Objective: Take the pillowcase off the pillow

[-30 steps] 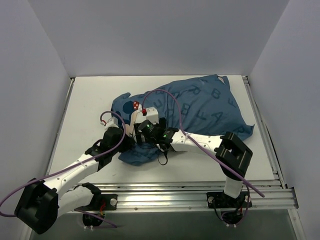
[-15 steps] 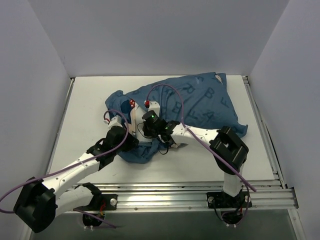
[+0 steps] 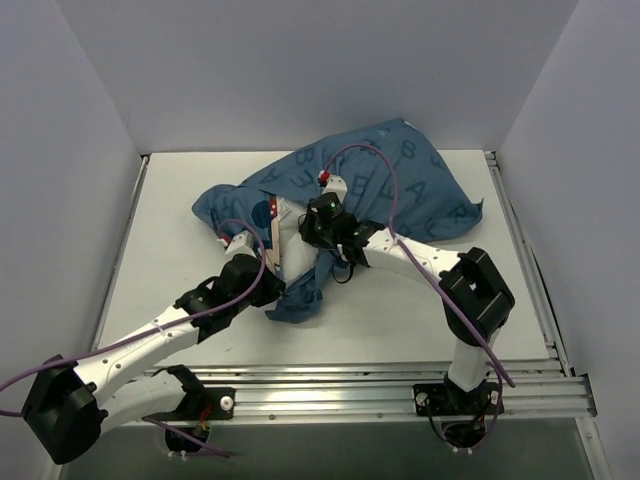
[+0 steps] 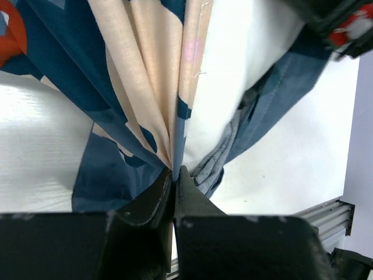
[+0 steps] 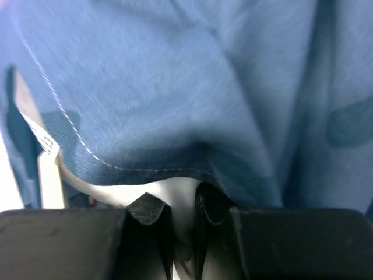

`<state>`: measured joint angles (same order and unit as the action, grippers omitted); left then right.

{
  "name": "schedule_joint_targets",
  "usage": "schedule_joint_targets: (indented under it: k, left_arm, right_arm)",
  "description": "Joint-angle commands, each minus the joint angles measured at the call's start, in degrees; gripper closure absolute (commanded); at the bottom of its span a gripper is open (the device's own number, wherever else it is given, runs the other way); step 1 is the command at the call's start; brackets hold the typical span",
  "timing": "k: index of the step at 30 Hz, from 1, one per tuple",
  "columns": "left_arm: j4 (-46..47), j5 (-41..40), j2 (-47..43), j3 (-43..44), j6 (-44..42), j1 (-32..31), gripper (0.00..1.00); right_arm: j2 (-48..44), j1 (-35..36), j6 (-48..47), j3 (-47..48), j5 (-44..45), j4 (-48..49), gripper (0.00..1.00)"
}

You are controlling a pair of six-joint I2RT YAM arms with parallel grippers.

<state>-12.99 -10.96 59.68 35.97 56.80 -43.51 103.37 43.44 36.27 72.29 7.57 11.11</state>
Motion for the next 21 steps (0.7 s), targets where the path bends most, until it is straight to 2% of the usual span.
schedule_joint_targets:
  k: [1,5,8,12,17,21]
  left_arm:
    - [-10.5,3.4,-0.1,0.5,-0.1,-1.9,0.95]
    - [-10.7,3.7,3.3,2.3,-1.4,-2.0,0.95]
    - [-10.4,4.5,6.8,4.9,-1.7,-2.8,0.95]
    - [-7.2,4.0,8.8,6.6,-1.4,-4.5,0.95]
    - [-9.2,-4.1,9.5,6.3,-0.1,-4.5,0.95]
    - [-6.1,-6.5,8.6,2.8,2.9,-4.5,0.95]
  right_arm:
    - [-6.1,-5.5,2.9,5.9,4.0,9.2,1.0]
    - [-8.6,-7.2,5.3,7.2,2.2,10.0,1.0]
    - [-8.1,-7.1,6.0,9.0,3.3,9.5,1.0]
    - [-7.2,-7.2,8.6,9.9,0.3,10.7,1.0]
    - [-9.7,-7.9,8.0,13.0,-2.6,7.2,1.0]
    - [-12.0,-9.4,7.8,15.5,-3.2,3.5,1.0]
